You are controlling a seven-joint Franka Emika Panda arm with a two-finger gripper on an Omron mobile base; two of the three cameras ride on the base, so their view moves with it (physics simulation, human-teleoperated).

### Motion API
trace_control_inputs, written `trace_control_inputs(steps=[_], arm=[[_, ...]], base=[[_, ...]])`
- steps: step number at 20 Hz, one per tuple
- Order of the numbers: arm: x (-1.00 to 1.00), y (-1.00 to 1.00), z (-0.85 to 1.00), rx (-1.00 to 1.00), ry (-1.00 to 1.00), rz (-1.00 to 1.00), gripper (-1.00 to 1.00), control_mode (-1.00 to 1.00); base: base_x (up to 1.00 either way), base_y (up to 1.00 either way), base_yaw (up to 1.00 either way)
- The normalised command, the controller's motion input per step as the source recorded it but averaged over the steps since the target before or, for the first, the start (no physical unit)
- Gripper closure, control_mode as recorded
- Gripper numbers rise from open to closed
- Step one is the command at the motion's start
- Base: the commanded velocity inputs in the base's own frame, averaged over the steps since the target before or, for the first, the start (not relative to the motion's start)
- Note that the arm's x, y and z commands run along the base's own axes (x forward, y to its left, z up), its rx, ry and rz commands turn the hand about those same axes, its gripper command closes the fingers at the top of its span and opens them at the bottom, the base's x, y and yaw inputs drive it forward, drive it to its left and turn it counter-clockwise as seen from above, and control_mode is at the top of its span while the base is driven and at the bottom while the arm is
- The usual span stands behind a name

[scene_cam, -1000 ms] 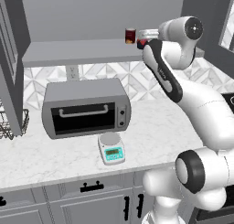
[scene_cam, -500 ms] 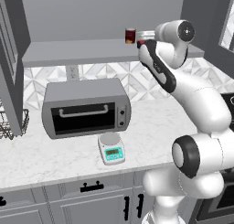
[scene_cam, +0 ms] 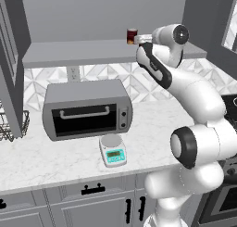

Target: Pick the jam and place it on the digital scale for weighing, and close the cabinet.

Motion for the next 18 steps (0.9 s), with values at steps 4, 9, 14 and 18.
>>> trace_control_inputs(steps=[4,9,14,18], arm=[[0.41,0.0,0.0,0.0,0.0,0.0,-1.0,-1.0],[0.41,0.0,-0.07,0.0,-0.06,0.0,-1.0,-1.0],[0.36,0.0,-0.35,0.0,-0.04,0.0,-1.0,-1.0],[0.34,-0.01,-0.43,0.01,-0.03,0.0,-1.0,-1.0]], base=[[0.0,0.0,0.0],[0.0,0.0,0.0],[0.0,0.0,0.0],[0.0,0.0,0.0]])
